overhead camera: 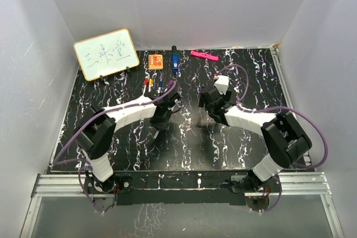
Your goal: Insert the pens into the pen caps
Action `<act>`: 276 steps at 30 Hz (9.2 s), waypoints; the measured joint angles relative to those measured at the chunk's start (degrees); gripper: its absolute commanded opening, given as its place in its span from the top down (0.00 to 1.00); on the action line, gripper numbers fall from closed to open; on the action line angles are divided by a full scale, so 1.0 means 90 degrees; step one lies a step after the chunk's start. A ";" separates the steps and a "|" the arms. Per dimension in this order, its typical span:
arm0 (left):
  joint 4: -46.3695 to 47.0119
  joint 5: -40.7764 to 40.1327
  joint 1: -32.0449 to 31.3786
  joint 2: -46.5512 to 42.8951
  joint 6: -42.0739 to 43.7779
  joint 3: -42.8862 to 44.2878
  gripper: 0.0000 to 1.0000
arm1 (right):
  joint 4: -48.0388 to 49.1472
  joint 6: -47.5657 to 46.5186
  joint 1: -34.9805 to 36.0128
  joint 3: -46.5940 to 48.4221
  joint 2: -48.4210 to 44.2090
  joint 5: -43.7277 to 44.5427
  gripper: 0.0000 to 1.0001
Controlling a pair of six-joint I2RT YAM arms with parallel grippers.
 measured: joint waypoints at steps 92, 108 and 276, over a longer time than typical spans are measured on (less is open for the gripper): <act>0.6948 0.2968 -0.0007 -0.3169 -0.0780 -0.3300 1.00 | 0.6319 0.0226 -0.0083 -0.2436 -0.2050 -0.4279 1.00; 0.6994 0.2960 -0.0066 -0.3079 -0.0770 -0.3293 1.00 | 0.7242 0.0668 -0.0073 -0.2548 -0.1860 -0.4418 1.00; 0.3364 0.0942 0.3072 -0.2657 0.0136 -0.0335 0.02 | 0.2992 -0.0619 -0.1615 -0.2181 -0.3691 -0.1180 0.31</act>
